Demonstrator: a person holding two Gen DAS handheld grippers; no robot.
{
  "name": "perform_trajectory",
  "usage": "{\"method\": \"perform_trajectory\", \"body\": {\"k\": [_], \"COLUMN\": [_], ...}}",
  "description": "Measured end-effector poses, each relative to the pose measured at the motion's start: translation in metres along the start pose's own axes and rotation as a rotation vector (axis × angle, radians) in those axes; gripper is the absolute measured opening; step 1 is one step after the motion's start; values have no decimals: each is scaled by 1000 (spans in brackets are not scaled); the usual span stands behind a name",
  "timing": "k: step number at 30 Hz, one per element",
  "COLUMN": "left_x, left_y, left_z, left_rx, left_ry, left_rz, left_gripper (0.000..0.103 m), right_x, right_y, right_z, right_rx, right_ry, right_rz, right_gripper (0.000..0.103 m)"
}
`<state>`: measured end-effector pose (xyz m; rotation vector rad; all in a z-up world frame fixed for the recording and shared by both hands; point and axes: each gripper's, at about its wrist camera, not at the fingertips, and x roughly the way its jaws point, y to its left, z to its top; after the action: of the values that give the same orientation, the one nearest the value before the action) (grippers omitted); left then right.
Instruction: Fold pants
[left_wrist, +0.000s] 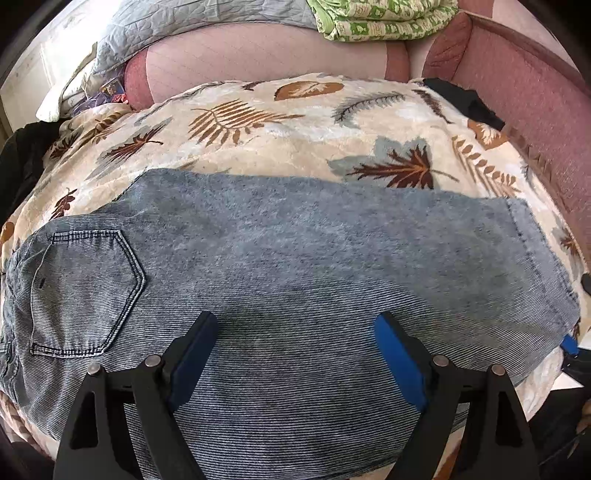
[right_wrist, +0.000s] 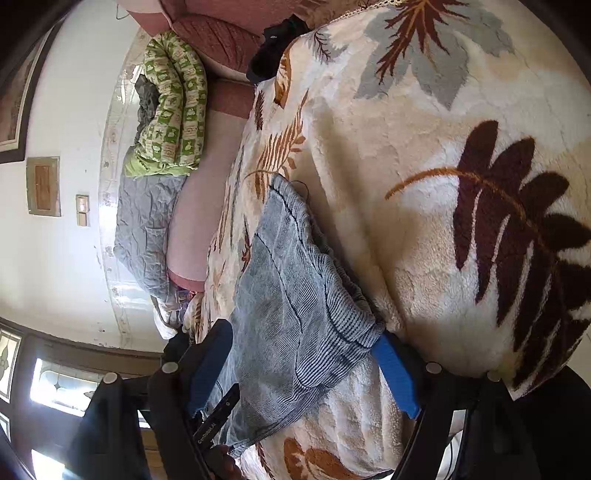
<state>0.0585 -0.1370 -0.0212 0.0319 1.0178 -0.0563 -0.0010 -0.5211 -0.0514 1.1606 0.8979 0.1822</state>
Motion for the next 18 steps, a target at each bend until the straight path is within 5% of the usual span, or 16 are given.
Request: {"method": "perform_trajectory", "body": {"k": [13, 16, 17, 18], "left_x": [14, 15, 16, 16], "left_y": [-8, -6, -6, -6], "left_z": [-2, -1, -1, -1], "left_rx": [42, 40, 43, 44], "left_ry": [16, 14, 14, 14], "left_rz": [15, 5, 5, 5], "left_gripper": [91, 91, 92, 92], "right_x": [4, 6, 5, 5], "right_y": [4, 11, 12, 12], "right_z": [4, 3, 3, 3], "right_rx": [29, -12, -23, -32], "right_ry": [20, 34, 36, 44], "right_rz": [-51, -171, -209, -234], "right_gripper": [78, 53, 33, 26]}}
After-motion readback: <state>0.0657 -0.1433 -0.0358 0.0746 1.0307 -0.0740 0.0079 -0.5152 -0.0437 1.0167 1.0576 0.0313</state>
